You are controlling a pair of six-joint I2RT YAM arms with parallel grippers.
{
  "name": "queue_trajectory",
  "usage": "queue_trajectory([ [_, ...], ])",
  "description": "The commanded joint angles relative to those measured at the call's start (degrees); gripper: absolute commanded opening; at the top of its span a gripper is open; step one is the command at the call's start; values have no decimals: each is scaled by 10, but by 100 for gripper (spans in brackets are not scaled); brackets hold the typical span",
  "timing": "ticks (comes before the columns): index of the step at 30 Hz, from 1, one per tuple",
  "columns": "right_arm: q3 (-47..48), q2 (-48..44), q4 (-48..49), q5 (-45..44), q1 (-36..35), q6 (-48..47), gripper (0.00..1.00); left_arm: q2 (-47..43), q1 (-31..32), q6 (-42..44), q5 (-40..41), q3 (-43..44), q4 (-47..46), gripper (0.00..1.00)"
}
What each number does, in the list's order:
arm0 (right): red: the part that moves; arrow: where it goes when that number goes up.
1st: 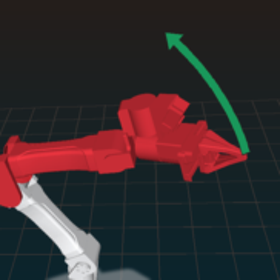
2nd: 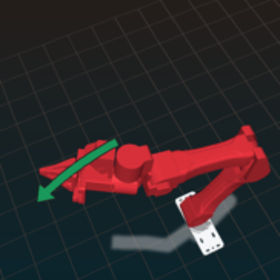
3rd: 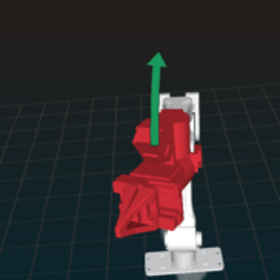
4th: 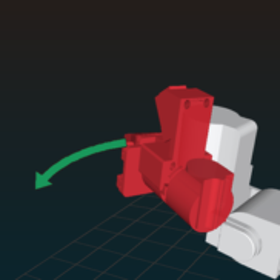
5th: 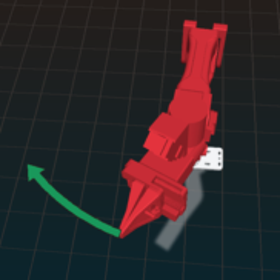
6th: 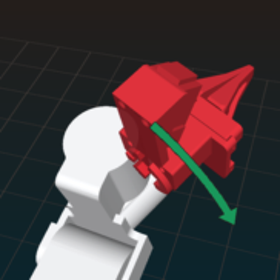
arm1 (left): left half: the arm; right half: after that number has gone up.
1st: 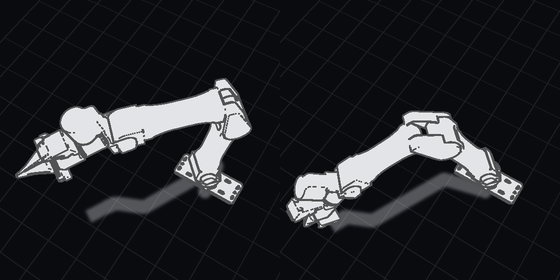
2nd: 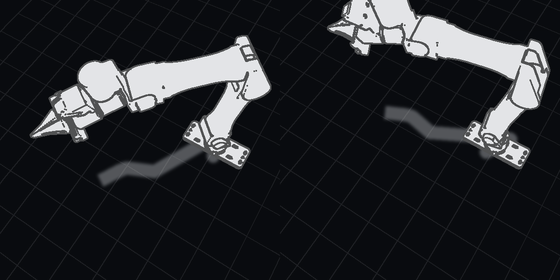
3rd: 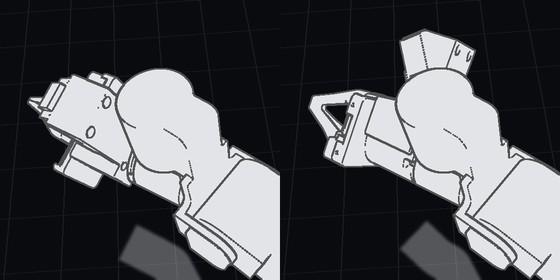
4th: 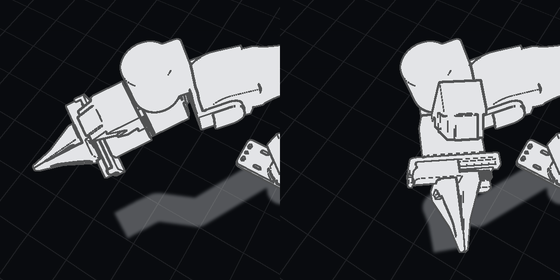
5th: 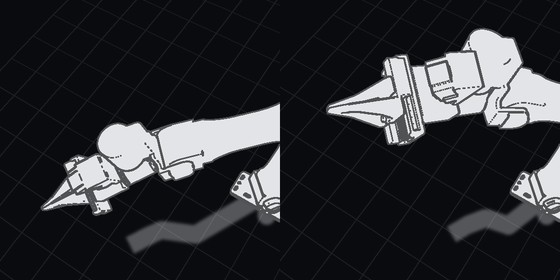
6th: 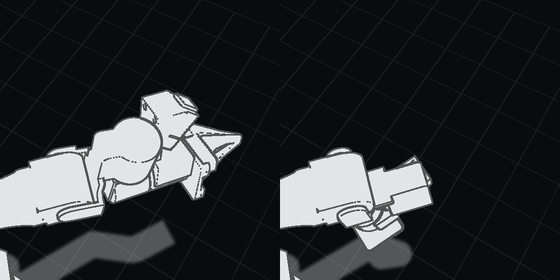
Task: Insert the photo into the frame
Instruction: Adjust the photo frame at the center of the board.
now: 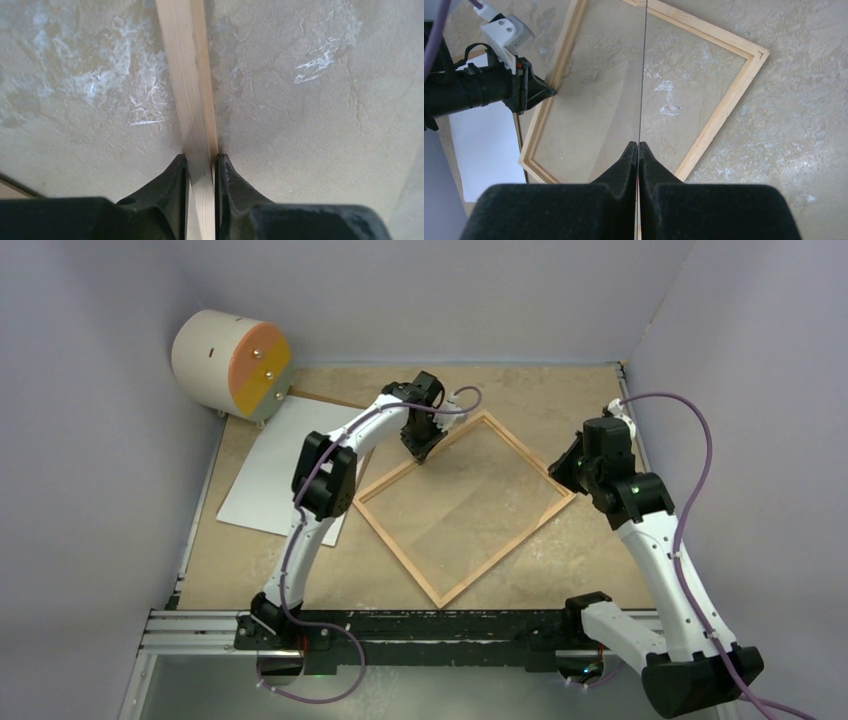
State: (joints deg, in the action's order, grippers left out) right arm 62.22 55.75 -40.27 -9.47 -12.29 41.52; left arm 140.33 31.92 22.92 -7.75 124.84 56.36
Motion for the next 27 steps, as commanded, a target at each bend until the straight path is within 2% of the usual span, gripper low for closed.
queue_trajectory([
  [1, 17, 7, 11, 20, 6, -10, 0, -33, -30, -129, -15, -84, -28, 12],
  [3, 29, 24, 24, 48, 7, -7, 0, -80, -42, -178, -6, -196, -89, 5],
  [6, 51, 70, 29, 80, 9, -2, 0, -138, -75, -259, 0, -293, -160, 0],
  [11, 81, 128, 63, 105, 12, -6, 0, -176, -96, -351, -12, -356, -186, 0],
  [14, 105, 161, 93, 143, 26, -18, 0, -198, -92, -393, -59, -396, -215, 0],
  [17, 143, 197, 98, 171, 32, -38, 5, -201, -78, -399, -85, -406, -212, 0],
  [19, 167, 222, 85, 156, 33, -47, 0, -209, -71, -402, -89, -420, -212, 0],
  [23, 206, 276, 41, 149, 34, -78, 0, -255, -63, -424, -63, -467, -221, 0],
  [27, 142, 257, 92, 171, 34, -98, 0, -282, -58, -420, -68, -486, -216, 3],
])
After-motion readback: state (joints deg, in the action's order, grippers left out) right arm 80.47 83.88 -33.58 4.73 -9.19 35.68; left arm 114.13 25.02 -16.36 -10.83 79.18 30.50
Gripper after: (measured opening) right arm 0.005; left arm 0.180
